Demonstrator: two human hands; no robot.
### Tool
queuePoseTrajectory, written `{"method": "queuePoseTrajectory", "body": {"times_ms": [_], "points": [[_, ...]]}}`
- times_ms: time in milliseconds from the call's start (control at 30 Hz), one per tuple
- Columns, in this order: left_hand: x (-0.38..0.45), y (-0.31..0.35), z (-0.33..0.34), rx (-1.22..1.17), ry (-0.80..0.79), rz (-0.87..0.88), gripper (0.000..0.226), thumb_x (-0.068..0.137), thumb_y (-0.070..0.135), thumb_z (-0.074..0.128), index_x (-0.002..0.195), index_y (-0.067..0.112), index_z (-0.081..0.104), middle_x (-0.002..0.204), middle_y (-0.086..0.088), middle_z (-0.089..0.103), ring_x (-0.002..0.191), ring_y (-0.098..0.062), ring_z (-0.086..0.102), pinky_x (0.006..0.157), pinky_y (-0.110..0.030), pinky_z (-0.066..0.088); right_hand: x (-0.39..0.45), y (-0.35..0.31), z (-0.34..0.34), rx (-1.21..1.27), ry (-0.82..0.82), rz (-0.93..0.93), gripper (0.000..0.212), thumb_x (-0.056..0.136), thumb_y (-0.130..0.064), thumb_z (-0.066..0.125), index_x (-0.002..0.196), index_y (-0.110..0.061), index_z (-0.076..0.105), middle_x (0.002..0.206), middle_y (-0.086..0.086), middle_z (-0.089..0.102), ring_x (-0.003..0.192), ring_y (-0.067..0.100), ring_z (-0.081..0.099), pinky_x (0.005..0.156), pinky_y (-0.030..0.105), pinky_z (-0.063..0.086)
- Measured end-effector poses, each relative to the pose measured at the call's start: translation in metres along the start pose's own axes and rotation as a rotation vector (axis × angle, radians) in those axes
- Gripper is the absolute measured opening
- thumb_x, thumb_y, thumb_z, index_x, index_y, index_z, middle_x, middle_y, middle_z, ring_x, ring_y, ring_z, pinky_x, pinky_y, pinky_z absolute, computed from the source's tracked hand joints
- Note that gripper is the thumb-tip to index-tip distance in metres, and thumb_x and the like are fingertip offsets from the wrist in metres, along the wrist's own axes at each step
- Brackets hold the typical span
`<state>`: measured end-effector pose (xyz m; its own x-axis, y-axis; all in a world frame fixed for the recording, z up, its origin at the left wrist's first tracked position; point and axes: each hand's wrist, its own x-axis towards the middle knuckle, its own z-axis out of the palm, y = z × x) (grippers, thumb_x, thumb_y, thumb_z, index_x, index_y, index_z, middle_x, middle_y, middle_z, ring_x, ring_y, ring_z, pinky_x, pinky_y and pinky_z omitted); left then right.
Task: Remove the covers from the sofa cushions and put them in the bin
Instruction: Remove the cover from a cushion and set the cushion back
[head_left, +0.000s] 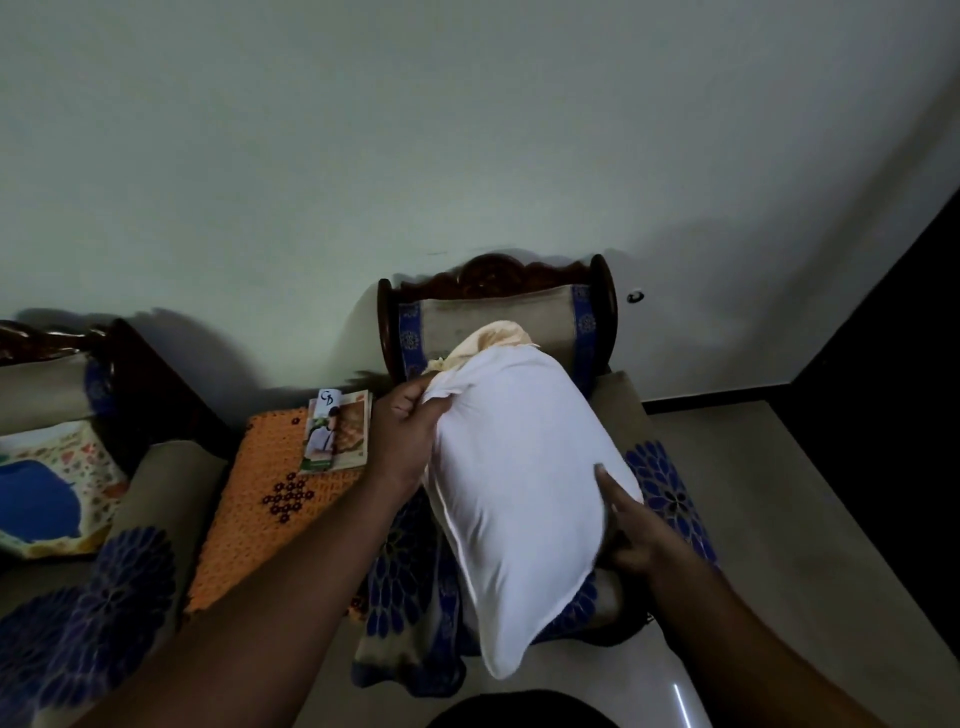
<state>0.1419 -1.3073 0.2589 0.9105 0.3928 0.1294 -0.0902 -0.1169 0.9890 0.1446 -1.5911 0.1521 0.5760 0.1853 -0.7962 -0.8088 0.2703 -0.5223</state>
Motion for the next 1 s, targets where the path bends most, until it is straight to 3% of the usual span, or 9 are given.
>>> {"method": "queuePoseTrajectory", "body": {"times_ms": [67, 133, 233, 367, 467, 567, 733, 933, 1000], "points": [[0.001, -0.001, -0.008, 0.185, -0.116, 0.046, 0.025, 0.088, 0.023, 0.069, 0.112, 0.019, 0.074, 0.105, 0.010, 0.075, 0.101, -0.008, 0.068, 0.089, -0.033, 0.053, -0.006, -0.007, 0.007, 0.058, 0.133, -0.182, 0.096, 0.060, -0.047, 0.094, 0.138, -0.016, 0.050, 0.129, 0.009, 0.065, 0.110, 0.033, 0.063, 0.082, 0.049, 0.056], [0.009, 0.000, -0.021, 0.469, -0.212, 0.053, 0.026, 0.083, 0.045, 0.065, 0.102, 0.028, 0.069, 0.096, 0.016, 0.071, 0.090, -0.004, 0.065, 0.080, -0.030, 0.050, -0.007, -0.016, 0.005, 0.109, 0.228, -0.441, 0.104, 0.051, -0.044, 0.099, 0.140, -0.018, 0.049, 0.130, 0.004, 0.066, 0.108, 0.025, 0.068, 0.090, 0.049, 0.057], [0.020, -0.004, -0.034, 0.809, -0.261, -0.037, 0.050, 0.085, 0.070, 0.052, 0.084, 0.024, 0.072, 0.082, 0.009, 0.071, 0.080, -0.011, 0.065, 0.076, -0.032, 0.049, -0.012, -0.037, -0.001, -0.085, 0.315, -0.736, 0.099, 0.054, -0.038, 0.099, 0.138, -0.029, 0.048, 0.130, -0.001, 0.065, 0.114, 0.017, 0.067, 0.099, 0.048, 0.054], [0.020, -0.006, -0.022, 0.117, -0.285, -0.547, 0.030, 0.093, 0.046, 0.065, 0.105, 0.019, 0.074, 0.105, -0.005, 0.076, 0.104, -0.025, 0.069, 0.095, -0.041, 0.052, -0.033, -0.069, 0.023, -0.361, 0.300, -0.990, 0.100, 0.059, -0.027, 0.096, 0.143, -0.026, 0.042, 0.137, -0.005, 0.057, 0.123, 0.012, 0.058, 0.103, 0.038, 0.049], [0.014, -0.019, -0.013, 0.207, -0.424, -0.631, 0.031, 0.087, 0.033, 0.076, 0.116, 0.024, 0.068, 0.120, -0.010, 0.070, 0.107, -0.024, 0.064, 0.089, -0.039, 0.051, -0.036, -0.073, 0.046, -0.466, 0.304, -1.113, 0.100, 0.058, -0.027, 0.093, 0.143, -0.026, 0.040, 0.139, -0.004, 0.055, 0.126, 0.010, 0.055, 0.103, 0.036, 0.048], [0.002, -0.032, -0.002, 0.186, -0.370, -0.699, 0.048, 0.086, 0.019, 0.075, 0.130, 0.021, 0.057, 0.122, -0.011, 0.065, 0.095, -0.023, 0.063, 0.069, -0.029, 0.046, -0.038, -0.070, 0.050, -0.484, 0.286, -1.105, 0.091, 0.060, -0.022, 0.090, 0.138, -0.028, 0.044, 0.135, -0.004, 0.059, 0.122, 0.010, 0.059, 0.103, 0.046, 0.050], [-0.007, -0.036, -0.001, 0.228, -0.251, -0.628, 0.006, 0.089, 0.015, 0.059, 0.093, 0.019, 0.059, 0.083, -0.002, 0.059, 0.080, -0.020, 0.056, 0.069, -0.029, 0.043, -0.052, -0.059, 0.047, -0.553, 0.264, -1.139, 0.090, 0.067, -0.027, 0.087, 0.144, -0.028, 0.040, 0.139, -0.007, 0.055, 0.126, 0.010, 0.056, 0.104, 0.047, 0.049], [0.015, -0.024, 0.008, 0.265, -0.080, -0.375, 0.020, 0.093, 0.015, 0.053, 0.089, 0.008, 0.071, 0.084, 0.003, 0.065, 0.079, -0.014, 0.058, 0.063, -0.022, 0.043, -0.067, -0.049, 0.072, -0.928, 0.113, -1.256, 0.093, 0.079, -0.033, 0.085, 0.155, -0.021, 0.033, 0.150, -0.003, 0.049, 0.132, 0.010, 0.048, 0.104, 0.031, 0.045], [0.017, -0.017, 0.012, 0.104, -0.013, -0.444, 0.022, 0.090, 0.019, 0.051, 0.085, 0.007, 0.069, 0.079, -0.002, 0.068, 0.081, -0.020, 0.059, 0.068, -0.027, 0.045, -0.065, -0.048, 0.076, -0.979, 0.104, -1.232, 0.094, 0.081, -0.041, 0.082, 0.157, -0.028, 0.028, 0.153, -0.006, 0.047, 0.135, 0.013, 0.048, 0.106, 0.034, 0.045]]}}
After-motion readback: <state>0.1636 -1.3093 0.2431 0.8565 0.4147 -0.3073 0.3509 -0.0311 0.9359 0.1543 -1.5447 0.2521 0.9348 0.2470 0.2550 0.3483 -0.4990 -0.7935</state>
